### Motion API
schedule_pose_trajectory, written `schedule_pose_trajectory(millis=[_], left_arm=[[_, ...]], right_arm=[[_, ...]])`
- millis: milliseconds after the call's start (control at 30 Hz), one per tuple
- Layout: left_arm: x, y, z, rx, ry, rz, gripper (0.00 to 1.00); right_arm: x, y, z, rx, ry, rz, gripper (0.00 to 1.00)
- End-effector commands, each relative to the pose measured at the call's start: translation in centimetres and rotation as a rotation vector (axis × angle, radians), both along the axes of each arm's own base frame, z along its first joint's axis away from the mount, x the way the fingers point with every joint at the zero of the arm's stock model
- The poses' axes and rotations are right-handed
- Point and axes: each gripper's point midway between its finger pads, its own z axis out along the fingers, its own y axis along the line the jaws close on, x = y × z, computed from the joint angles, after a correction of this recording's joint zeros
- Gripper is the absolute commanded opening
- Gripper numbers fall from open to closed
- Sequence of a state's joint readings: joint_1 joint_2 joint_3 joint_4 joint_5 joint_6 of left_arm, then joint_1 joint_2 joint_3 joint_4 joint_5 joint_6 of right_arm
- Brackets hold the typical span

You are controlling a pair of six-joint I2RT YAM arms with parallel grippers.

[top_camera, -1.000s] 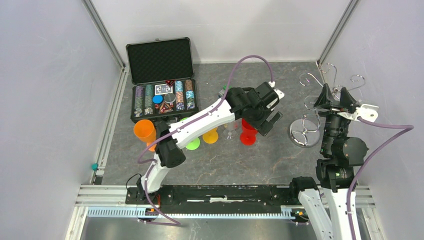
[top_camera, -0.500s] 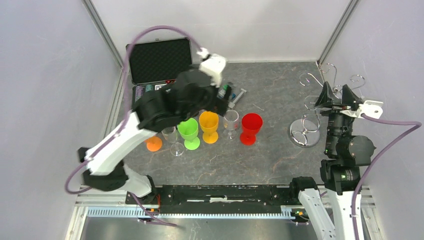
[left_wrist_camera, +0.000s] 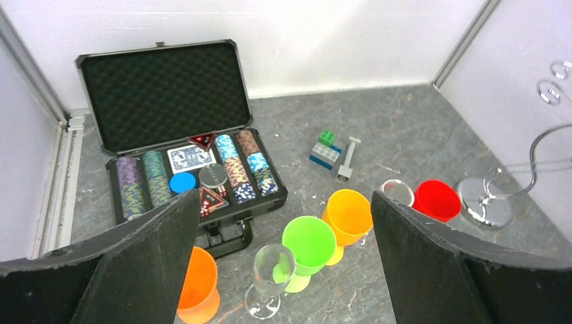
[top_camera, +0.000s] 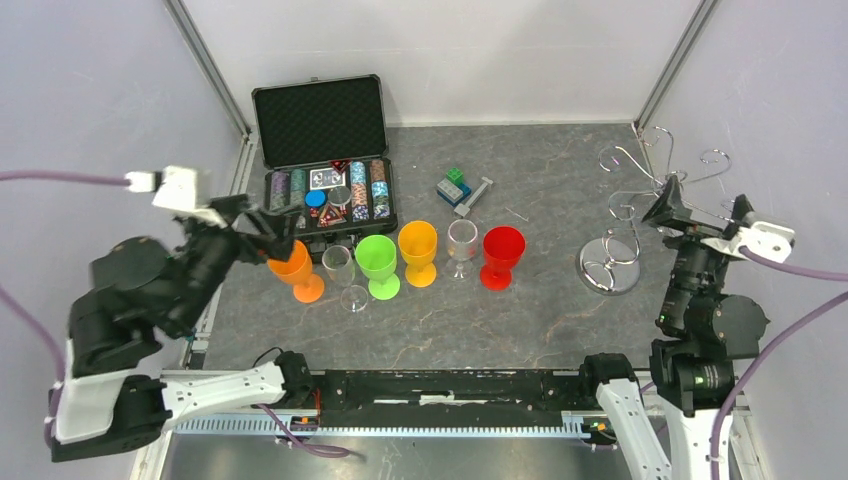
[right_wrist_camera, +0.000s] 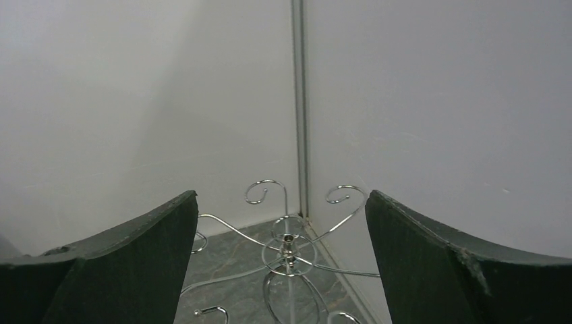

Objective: Take the wine glass off the wine glass rack

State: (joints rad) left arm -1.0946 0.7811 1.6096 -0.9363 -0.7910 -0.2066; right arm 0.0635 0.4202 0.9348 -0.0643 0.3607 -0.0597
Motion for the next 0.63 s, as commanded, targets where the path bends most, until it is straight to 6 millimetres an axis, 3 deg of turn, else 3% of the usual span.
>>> schedule_pose_trajectory(millis=[0,133,233,600], left_arm=[[-0.7,3.4,0.0,-0.069,-0.035,0.078,1.00],[-1.3,7.3,-0.2,-0.108,-0.068,0.186,1.00],[-1.7,8.8,-0.4,-0.128,-0.087,0.218,1.00],[-1.6,8.4,-0.8,-0.086,-0.105,0.191,1.00]], right_arm=[[-3.0,-2.4,0.7,0.059,-0.064,-0.124,0.98],[-4.2,-2.9,0.7,0.097,-0.116,-0.146,0.98],[-4.4,-2.9,1.0,0.112,-0.132,-0.143,0.98],[-3.5,-2.1,1.0,0.149,-0.142,-0.080,0.98]])
